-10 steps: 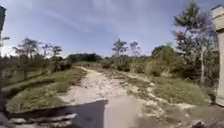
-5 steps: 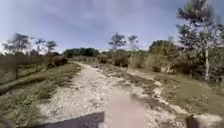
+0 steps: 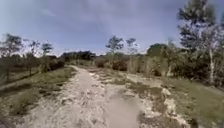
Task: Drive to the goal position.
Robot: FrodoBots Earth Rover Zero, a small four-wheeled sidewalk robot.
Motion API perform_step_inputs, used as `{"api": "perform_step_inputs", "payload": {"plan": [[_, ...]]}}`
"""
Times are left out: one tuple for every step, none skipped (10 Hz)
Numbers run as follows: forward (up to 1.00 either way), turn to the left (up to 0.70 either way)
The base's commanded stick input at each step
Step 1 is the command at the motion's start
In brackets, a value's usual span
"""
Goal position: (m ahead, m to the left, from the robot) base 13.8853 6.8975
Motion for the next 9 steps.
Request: {"api": "perform_step_inputs", "payload": {"plan": [[0.85, 0.0], [0.85, 0.0], [0.85, 0.0], [0.85, 0.0], [0.85, 0.0], [0.85, 0.08], [0.85, 0.34], [0.85, 0.34], [0.85, 0.34]]}}
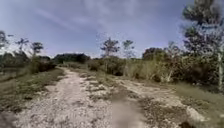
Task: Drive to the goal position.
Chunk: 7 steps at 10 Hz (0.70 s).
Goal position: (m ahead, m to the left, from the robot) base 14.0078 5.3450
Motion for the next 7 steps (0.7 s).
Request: {"api": "perform_step_inputs", "payload": {"plan": [[0.85, 0.34], [0.85, 0.34], [0.85, 0.34], [0.85, 0.34], [0.85, 0.34], [0.85, 0.34], [0.85, 0.34]]}}
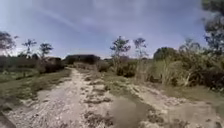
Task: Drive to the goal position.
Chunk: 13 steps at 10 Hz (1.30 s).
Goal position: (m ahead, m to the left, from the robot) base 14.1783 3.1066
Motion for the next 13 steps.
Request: {"api": "perform_step_inputs", "payload": {"plan": [[0.85, 0.34], [0.85, 0.11], [0.85, 0.0], [0.85, 0.0], [0.85, 0.0], [0.85, 0.0], [0.85, 0.0], [0.85, 0.0], [0.85, 0.0], [0.85, 0.0], [0.85, 0.0], [0.85, 0.0], [0.85, 0.0]]}}
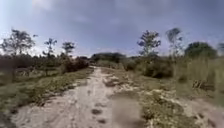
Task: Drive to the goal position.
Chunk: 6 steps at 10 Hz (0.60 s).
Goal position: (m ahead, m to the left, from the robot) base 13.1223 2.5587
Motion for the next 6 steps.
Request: {"api": "perform_step_inputs", "payload": {"plan": [[0.85, 0.0], [0.85, 0.0], [0.85, 0.0], [0.85, 0.0], [0.85, 0.0], [0.85, 0.0]]}}
